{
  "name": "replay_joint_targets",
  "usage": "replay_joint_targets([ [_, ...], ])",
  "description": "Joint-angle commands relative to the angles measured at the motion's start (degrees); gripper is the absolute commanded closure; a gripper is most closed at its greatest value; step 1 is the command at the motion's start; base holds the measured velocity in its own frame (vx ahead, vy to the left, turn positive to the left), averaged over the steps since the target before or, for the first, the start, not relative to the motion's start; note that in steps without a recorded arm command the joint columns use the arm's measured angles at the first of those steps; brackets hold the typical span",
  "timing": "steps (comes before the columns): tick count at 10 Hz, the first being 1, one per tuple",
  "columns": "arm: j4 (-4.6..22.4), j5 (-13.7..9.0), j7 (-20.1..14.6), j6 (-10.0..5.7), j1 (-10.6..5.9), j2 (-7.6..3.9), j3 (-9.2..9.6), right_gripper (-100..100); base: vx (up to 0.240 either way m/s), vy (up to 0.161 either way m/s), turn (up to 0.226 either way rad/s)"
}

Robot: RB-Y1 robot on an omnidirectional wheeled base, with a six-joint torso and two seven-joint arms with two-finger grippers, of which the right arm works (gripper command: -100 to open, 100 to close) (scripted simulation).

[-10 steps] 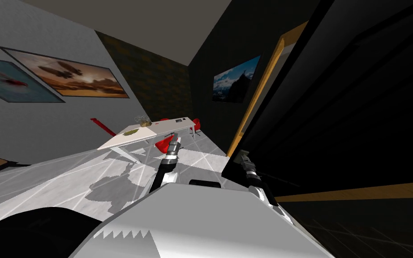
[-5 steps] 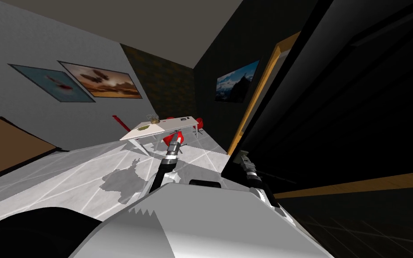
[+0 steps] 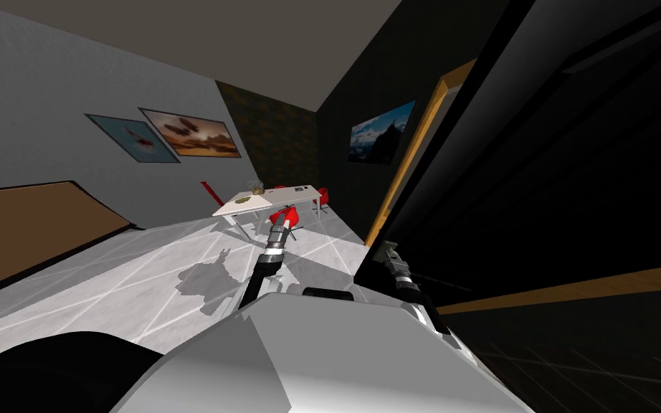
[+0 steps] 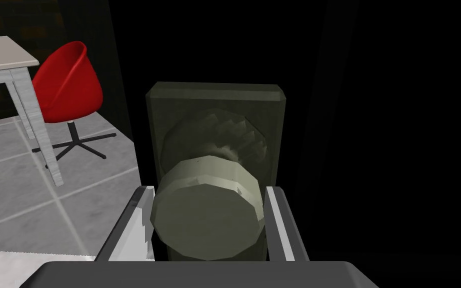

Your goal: Pull the door open

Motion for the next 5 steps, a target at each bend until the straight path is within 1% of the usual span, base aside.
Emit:
replay_joint_targets([
  [1, 0.0, 0.3, -0.9, -0.66, 0.09, -0.77, 0.72, 100, -0.215, -0.042, 0.113],
  [2, -0.1, 0.5, -1.4, -1.06, 0.19, -1.33, 1.13, 100, -0.214, -0.041, 0.133],
  [4, -0.1, 0.8, -2.5, -1.85, 0.38, -2.42, 1.93, 100, -0.175, -0.063, 0.139],
  [5, -0.2, 0.9, -3.0, -2.21, 0.47, -2.91, 2.29, 100, -0.16, -0.036, 0.137],
])
